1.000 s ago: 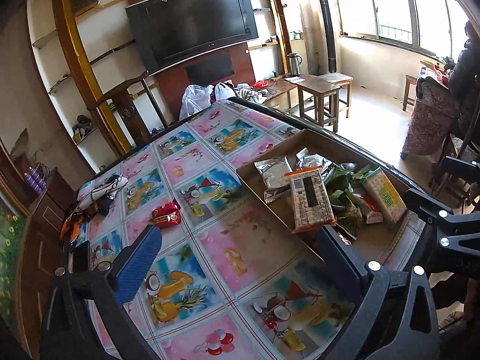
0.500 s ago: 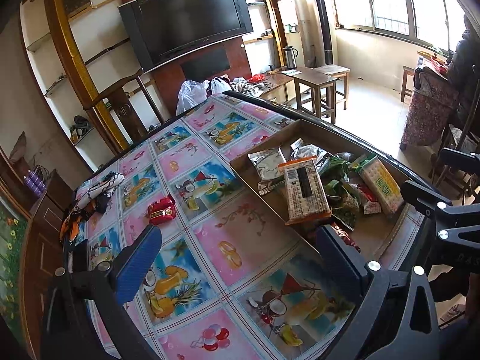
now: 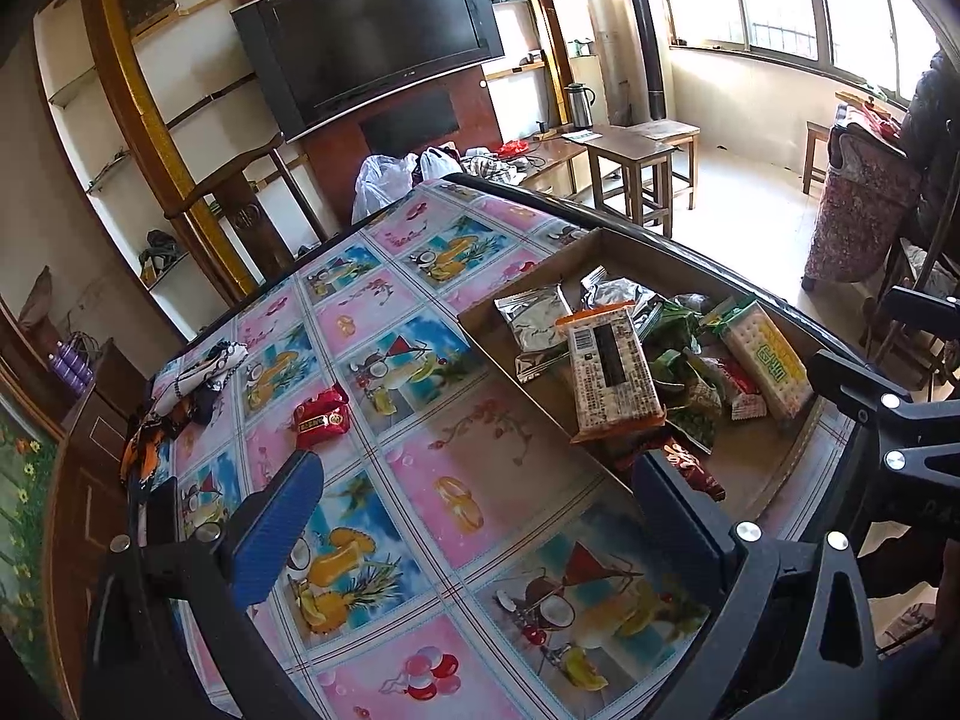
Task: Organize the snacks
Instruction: 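Withdraw both open grippers from the box back over the table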
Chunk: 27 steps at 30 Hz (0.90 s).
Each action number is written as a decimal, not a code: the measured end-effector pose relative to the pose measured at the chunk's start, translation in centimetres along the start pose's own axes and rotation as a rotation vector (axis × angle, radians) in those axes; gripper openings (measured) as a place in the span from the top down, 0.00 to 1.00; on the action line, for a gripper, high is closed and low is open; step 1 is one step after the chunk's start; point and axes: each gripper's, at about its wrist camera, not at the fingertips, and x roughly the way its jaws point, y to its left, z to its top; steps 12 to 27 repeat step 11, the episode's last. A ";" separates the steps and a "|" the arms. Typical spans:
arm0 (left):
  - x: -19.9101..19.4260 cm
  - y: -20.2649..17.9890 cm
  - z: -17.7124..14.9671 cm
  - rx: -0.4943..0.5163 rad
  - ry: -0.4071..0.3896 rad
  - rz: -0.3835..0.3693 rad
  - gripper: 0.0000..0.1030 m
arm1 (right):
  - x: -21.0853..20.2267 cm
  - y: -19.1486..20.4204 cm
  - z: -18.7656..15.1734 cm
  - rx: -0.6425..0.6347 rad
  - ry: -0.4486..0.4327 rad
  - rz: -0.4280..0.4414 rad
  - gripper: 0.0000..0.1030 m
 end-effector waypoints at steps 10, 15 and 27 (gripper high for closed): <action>0.6 0.8 -0.6 -0.027 0.022 -0.058 0.00 | 0.5 0.0 0.0 0.001 0.005 -0.001 0.10; 0.8 0.8 -0.5 -0.028 0.026 -0.059 0.00 | 0.6 0.0 0.0 0.000 0.007 0.000 0.10; 0.8 0.8 -0.5 -0.028 0.026 -0.059 0.00 | 0.6 0.0 0.0 0.000 0.007 0.000 0.10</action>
